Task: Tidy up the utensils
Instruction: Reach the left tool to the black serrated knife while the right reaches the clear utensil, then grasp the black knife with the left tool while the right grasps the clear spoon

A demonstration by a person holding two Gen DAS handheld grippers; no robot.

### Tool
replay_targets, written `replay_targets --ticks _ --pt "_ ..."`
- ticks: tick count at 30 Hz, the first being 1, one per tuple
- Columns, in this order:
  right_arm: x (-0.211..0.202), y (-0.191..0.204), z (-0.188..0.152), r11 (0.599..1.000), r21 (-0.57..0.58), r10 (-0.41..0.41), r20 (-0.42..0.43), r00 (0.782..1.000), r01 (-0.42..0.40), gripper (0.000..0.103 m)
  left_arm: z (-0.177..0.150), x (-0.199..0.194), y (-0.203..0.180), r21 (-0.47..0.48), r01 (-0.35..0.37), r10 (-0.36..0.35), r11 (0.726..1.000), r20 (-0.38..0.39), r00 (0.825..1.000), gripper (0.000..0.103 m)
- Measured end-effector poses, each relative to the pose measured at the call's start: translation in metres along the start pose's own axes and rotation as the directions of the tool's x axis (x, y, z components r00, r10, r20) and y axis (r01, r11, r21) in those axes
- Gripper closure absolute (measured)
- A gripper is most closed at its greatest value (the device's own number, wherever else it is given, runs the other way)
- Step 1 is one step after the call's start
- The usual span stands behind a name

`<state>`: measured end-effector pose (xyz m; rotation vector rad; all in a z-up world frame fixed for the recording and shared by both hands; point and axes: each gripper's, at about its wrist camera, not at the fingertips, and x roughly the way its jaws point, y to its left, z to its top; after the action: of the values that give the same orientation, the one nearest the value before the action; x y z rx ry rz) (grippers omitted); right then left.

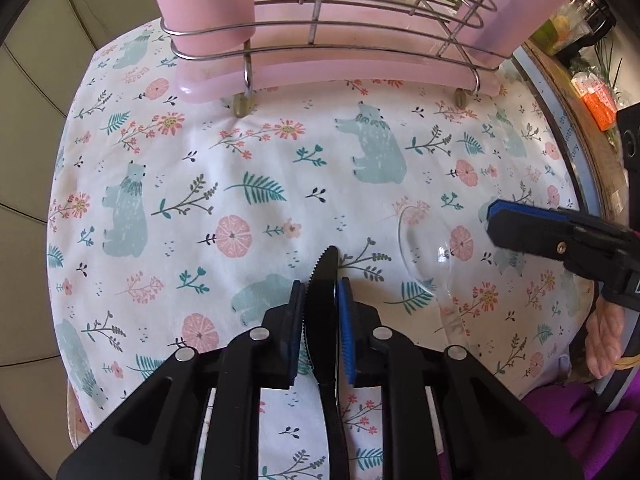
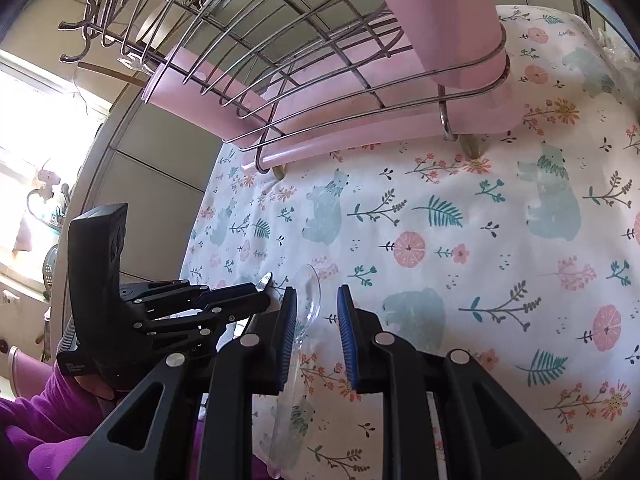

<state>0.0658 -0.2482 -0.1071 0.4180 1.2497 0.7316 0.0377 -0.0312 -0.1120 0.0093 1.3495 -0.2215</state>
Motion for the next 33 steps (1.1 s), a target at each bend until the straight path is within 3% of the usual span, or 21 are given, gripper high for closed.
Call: replay_targets --ticks 5,19,22,29,33 --pt "0.014 -0.001 0.005 0.998 0.036 0.053 -0.058 0.997 -0.051 0.083 0.002 -0.017 0.013 -0.012 0.038 -0.037 0.999 0.048 0.998 0.087" --pt "0.043 0.013 0.019 0.997 -0.067 -0.056 -0.123 0.991 0.048 0.085 0.0 -0.042 0.029 -0.063 0.127 -0.116 0.99 0.152 0.981 0.087" --pt "0.044 0.016 0.018 0.991 -0.109 -0.096 -0.12 0.988 0.083 0.1 -0.006 -0.049 0.031 -0.066 0.137 -0.124 0.988 0.167 0.978 0.087" --pt "0.033 0.013 0.013 0.992 -0.102 -0.08 -0.056 0.995 0.074 0.101 -0.008 -0.062 0.039 -0.07 0.158 -0.139 0.985 0.22 0.965 0.087" --pt "0.012 0.016 0.012 0.992 -0.109 -0.067 0.026 0.997 0.07 0.101 -0.009 -0.074 0.043 -0.082 0.167 -0.14 0.983 0.267 0.954 0.087"
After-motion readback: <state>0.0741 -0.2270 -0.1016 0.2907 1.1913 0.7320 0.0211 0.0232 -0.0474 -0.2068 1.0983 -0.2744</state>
